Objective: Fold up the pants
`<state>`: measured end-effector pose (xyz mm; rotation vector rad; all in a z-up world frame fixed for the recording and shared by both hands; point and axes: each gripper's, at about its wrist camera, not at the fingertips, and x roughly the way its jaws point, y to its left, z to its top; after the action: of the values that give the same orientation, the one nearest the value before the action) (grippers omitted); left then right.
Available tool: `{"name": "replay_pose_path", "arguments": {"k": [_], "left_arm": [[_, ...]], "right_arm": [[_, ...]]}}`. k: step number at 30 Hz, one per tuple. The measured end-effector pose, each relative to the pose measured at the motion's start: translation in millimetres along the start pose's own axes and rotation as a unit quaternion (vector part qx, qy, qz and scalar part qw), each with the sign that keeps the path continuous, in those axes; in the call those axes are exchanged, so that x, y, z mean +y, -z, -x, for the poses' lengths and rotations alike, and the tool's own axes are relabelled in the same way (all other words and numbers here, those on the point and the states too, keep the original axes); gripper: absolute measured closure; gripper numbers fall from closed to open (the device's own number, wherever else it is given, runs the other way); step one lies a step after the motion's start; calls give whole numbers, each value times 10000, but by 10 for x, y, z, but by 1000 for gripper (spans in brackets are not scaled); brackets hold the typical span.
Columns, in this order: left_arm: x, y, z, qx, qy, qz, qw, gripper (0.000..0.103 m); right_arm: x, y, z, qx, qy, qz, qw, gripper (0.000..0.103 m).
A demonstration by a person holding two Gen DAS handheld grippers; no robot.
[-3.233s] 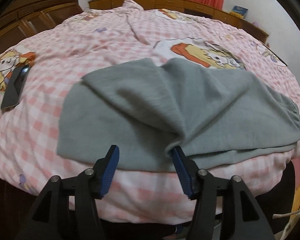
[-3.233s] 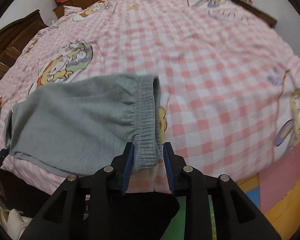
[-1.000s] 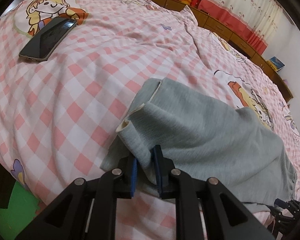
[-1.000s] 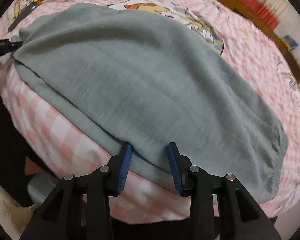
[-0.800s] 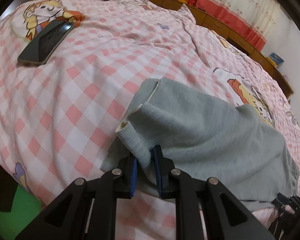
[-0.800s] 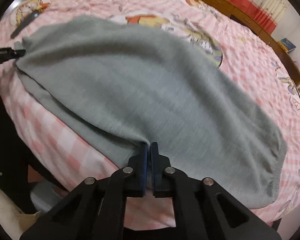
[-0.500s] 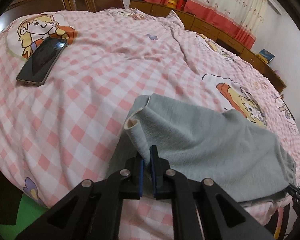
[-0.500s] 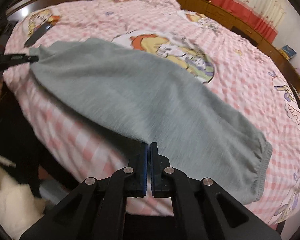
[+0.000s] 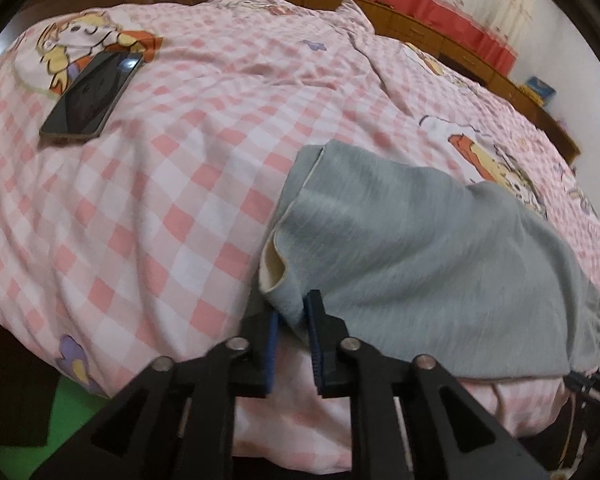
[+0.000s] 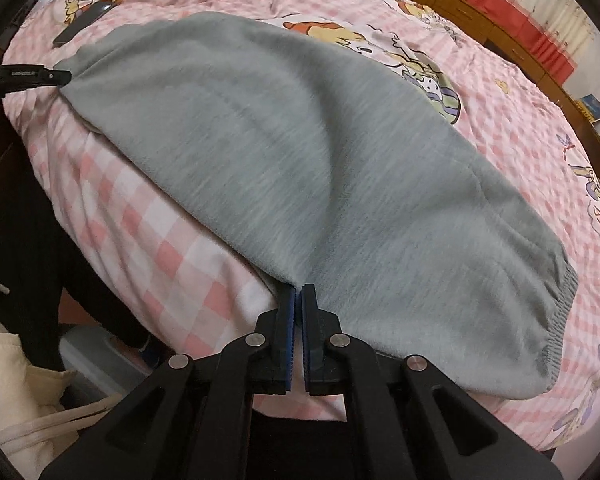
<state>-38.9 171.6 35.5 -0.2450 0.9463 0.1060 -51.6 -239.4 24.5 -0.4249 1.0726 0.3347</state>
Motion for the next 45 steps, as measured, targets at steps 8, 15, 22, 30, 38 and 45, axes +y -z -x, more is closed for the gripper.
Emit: {"name": "replay_pose_path", "arguments": {"k": [8,15,22,30,38,45], "left_arm": [[90,-280,313,-50,164,-325,9993,66],[17,-619,227,-179,124,-445,9988,64],[-200,-838,-148,-17,473,-721,9963,64],[-282,-956,-403,161,562,-946,9938,75],[-375,-919,-358,12,404,-1078,9933,83],[-383,-875,-517,89,379,-881,9953,82]], "right_arm": [[-147,-157,268,-43,-471,-720,9963,79],[-361,-384,144,-278,-680,-1717,9824,77],[-340,-450,-341,-19,-1028,-2324,9672,74],[-336,-410,-454,-267,-1332,-2471,9594,58],[-272,-433,-482,-411,-1451,-2334,9606,39],[-225,-431,-461,-449,-1359,-2219,9645,35]]}}
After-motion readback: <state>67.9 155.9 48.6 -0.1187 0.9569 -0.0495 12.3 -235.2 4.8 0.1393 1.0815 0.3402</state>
